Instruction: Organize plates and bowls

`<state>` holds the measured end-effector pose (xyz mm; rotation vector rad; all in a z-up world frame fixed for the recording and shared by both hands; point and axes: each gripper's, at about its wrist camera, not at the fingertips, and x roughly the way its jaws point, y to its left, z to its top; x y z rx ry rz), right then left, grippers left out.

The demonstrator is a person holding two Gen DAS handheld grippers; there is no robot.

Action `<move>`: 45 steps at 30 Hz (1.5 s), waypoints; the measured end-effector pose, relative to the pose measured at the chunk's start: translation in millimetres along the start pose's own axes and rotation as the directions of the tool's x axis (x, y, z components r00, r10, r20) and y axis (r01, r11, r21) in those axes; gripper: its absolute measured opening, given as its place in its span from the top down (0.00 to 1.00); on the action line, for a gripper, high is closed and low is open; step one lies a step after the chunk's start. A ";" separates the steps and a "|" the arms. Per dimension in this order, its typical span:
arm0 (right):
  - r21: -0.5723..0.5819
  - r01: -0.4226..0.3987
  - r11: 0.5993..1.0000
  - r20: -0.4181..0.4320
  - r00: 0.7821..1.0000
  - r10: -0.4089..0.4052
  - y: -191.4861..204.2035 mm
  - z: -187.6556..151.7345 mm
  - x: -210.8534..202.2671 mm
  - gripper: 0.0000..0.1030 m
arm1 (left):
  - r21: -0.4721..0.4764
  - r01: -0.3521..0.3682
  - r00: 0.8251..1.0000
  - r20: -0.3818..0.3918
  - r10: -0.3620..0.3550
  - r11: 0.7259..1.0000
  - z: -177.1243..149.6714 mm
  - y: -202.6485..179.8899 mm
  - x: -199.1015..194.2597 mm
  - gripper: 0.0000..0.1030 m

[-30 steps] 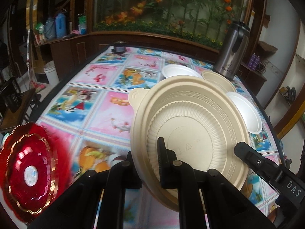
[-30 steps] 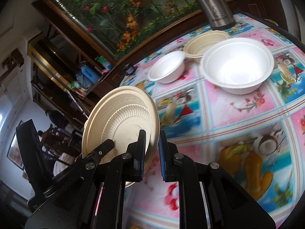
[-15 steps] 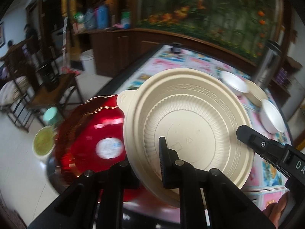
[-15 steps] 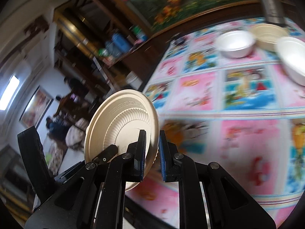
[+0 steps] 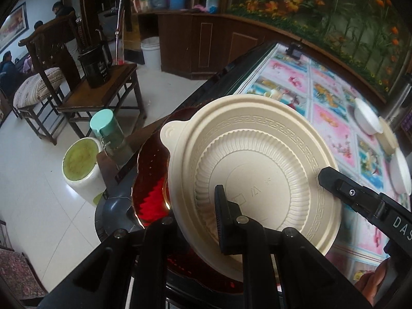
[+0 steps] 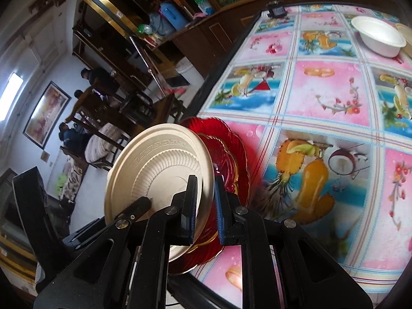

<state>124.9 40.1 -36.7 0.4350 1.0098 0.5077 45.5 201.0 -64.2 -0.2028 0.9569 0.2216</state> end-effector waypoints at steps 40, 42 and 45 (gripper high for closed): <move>0.115 -0.035 0.993 0.200 0.980 0.011 -94.8 -7.2 -50.2 0.73 | 0.091 -0.044 0.997 0.070 0.037 0.995 -1.3 14.4 -10.1 0.30; 0.111 -0.037 0.993 0.203 0.979 0.014 -95.8 -7.8 -51.7 0.73 | 0.044 -0.056 0.991 0.124 0.050 0.997 1.3 18.2 -19.7 0.30; 0.101 -0.029 0.995 0.222 0.975 0.006 -98.8 -8.1 -56.5 0.73 | 0.061 -0.076 0.984 0.166 0.065 0.995 5.2 10.5 -32.9 0.30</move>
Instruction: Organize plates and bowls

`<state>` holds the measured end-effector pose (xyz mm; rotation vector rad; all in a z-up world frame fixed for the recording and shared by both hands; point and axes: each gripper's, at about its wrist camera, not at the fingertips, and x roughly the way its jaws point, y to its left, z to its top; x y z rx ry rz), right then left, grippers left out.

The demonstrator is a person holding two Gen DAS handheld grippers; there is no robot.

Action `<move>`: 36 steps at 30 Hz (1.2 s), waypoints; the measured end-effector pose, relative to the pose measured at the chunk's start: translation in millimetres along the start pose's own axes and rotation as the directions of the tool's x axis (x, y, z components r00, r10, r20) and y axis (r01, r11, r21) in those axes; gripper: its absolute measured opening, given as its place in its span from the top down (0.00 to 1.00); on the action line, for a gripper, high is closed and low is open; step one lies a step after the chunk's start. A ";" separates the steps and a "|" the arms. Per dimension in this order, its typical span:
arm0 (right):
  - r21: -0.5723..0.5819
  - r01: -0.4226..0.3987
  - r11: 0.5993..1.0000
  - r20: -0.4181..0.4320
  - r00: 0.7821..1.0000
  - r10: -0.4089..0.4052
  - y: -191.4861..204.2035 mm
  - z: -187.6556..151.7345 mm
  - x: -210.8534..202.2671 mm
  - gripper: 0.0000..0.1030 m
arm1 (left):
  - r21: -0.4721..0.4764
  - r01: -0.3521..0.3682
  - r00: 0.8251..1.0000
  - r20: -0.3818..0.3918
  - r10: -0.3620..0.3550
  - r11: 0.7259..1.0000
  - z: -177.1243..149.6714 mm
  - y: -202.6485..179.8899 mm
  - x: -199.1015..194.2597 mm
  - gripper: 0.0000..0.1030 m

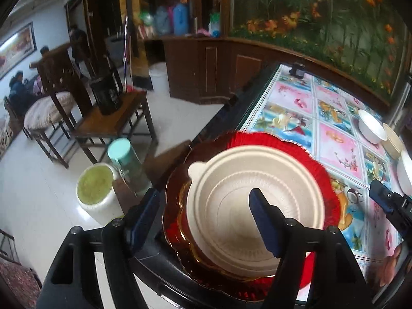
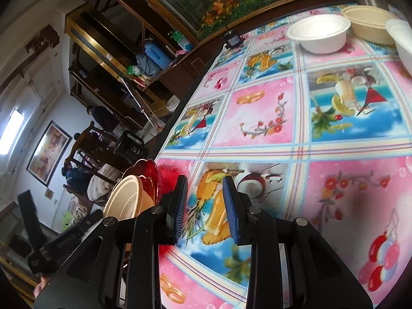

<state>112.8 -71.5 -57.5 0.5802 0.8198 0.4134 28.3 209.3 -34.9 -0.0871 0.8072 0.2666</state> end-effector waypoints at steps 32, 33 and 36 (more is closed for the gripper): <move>0.059 0.318 0.946 0.322 0.891 -0.320 -206.5 140.9 -226.4 0.69 | 0.311 0.383 0.922 -0.179 -0.342 0.870 43.0 -344.4 -6.1 0.24; 0.096 0.290 0.952 0.325 0.895 -0.305 -219.1 140.3 -230.5 0.69 | 0.309 0.383 0.923 -0.172 -0.345 0.871 46.3 -351.9 -4.3 0.24; 0.185 0.233 0.955 0.266 0.923 -0.276 -249.0 137.4 -226.2 0.70 | 0.299 0.368 0.929 -0.148 -0.338 0.880 53.0 -374.5 2.2 0.24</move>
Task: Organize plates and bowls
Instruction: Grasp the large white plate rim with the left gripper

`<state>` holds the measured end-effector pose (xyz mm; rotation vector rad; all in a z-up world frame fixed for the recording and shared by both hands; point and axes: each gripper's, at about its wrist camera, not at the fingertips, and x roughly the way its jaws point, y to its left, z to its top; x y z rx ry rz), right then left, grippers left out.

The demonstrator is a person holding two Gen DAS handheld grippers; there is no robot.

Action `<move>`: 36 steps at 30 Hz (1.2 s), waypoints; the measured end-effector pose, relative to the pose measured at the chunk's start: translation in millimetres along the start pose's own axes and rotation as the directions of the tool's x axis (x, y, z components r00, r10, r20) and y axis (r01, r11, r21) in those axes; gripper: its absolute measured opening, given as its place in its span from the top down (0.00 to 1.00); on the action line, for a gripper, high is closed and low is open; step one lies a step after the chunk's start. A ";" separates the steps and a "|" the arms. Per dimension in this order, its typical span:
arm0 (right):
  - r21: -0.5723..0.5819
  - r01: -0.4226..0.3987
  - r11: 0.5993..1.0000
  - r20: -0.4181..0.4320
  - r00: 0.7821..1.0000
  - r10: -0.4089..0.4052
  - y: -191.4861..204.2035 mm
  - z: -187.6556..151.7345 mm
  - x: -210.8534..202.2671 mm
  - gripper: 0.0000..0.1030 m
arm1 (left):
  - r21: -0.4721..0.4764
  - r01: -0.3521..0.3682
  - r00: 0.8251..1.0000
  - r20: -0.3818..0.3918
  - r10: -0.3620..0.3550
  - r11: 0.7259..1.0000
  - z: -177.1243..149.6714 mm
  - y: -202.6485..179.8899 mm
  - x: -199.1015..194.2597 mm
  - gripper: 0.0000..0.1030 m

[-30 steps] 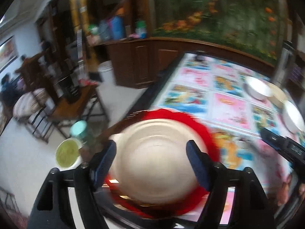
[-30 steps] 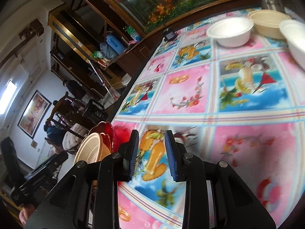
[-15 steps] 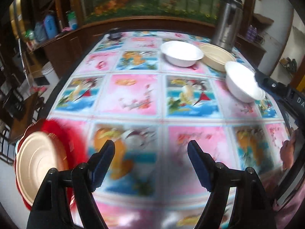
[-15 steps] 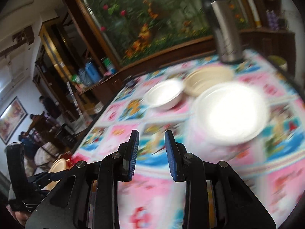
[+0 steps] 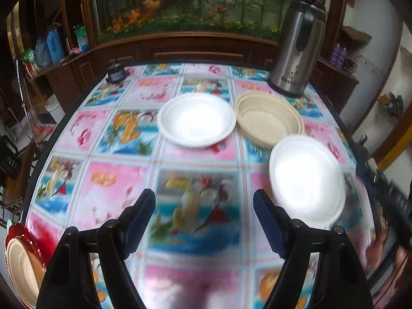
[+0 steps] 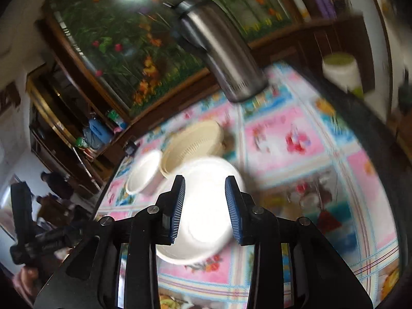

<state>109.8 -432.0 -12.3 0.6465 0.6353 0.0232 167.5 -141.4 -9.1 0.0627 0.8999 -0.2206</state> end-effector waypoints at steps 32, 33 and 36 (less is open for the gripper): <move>0.174 0.006 0.985 -0.109 0.994 0.013 -20.3 -8.8 25.1 0.70 | 0.026 0.047 0.999 0.020 -0.048 0.999 6.3 -56.1 60.5 0.24; 0.173 0.010 0.985 -0.110 0.994 0.009 -20.1 -9.1 26.0 0.70 | 0.024 0.050 0.999 0.019 -0.050 0.998 5.8 -55.7 60.9 0.24; 0.174 0.015 0.985 -0.113 0.994 0.005 -20.1 -9.6 28.2 0.70 | 0.026 0.057 0.998 0.011 -0.057 0.998 4.6 -55.6 62.4 0.24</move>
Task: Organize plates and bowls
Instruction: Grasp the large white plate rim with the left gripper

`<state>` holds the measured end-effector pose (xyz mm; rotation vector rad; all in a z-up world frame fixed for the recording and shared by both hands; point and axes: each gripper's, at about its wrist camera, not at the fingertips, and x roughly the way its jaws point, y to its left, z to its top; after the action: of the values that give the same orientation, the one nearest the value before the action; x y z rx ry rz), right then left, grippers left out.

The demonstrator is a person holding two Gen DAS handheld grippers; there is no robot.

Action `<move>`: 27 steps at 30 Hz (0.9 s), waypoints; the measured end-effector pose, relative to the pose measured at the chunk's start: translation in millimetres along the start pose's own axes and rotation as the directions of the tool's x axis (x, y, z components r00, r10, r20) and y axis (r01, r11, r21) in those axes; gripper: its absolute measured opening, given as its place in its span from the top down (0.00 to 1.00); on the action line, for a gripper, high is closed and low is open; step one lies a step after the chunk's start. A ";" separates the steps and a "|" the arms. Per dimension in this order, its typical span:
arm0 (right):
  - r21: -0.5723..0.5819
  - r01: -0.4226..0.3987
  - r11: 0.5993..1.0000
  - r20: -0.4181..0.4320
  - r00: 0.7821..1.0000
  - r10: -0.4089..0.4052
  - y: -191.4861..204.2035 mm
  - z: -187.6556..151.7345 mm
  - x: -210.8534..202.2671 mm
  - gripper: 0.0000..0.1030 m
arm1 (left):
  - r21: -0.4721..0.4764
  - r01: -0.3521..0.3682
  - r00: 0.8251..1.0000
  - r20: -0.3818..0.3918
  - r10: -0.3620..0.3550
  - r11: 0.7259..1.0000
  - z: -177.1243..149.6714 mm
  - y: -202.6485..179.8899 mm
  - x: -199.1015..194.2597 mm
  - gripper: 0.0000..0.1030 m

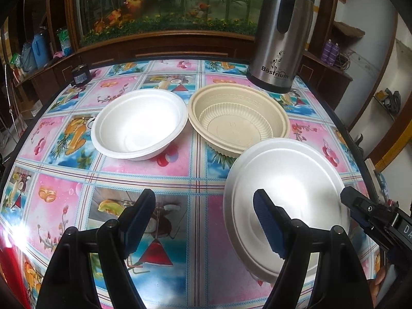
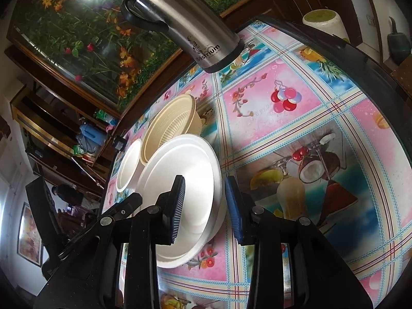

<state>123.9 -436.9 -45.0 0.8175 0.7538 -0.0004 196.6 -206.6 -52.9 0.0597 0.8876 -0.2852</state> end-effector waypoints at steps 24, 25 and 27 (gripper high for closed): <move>-0.001 0.018 1.000 -0.017 1.000 -0.018 1.3 -2.8 8.6 0.70 | 0.011 0.021 0.998 -0.058 -0.020 1.000 -8.2 -1.1 16.2 0.24; -0.001 0.019 1.000 -0.017 1.000 -0.019 1.3 -3.3 8.7 0.70 | 0.013 0.021 0.998 -0.061 -0.020 1.000 -8.7 -1.5 17.1 0.24; -0.001 0.021 1.000 -0.017 1.000 -0.021 1.4 -3.3 9.1 0.70 | 0.014 0.024 0.997 -0.070 -0.023 1.000 -9.8 -1.9 19.0 0.24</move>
<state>129.1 -431.2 -51.1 0.8096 0.7779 -0.0118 200.0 -210.9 -73.6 0.0735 0.9559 -0.3129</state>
